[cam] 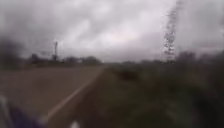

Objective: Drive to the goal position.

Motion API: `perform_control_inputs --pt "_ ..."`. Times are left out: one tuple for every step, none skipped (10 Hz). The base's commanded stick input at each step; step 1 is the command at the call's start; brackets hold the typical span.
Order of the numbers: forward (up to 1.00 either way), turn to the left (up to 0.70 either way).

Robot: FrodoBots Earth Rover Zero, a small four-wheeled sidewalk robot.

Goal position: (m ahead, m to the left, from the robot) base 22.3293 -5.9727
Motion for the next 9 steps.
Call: perform_control_inputs --pt "0.7 0.0" --pt "0.7 0.0" --pt "0.7 0.0" --pt "0.7 0.0" --pt "0.7 0.0" --pt "0.7 0.0" --pt "0.7 0.0" --pt "0.7 0.0" --pt "0.7 0.0"
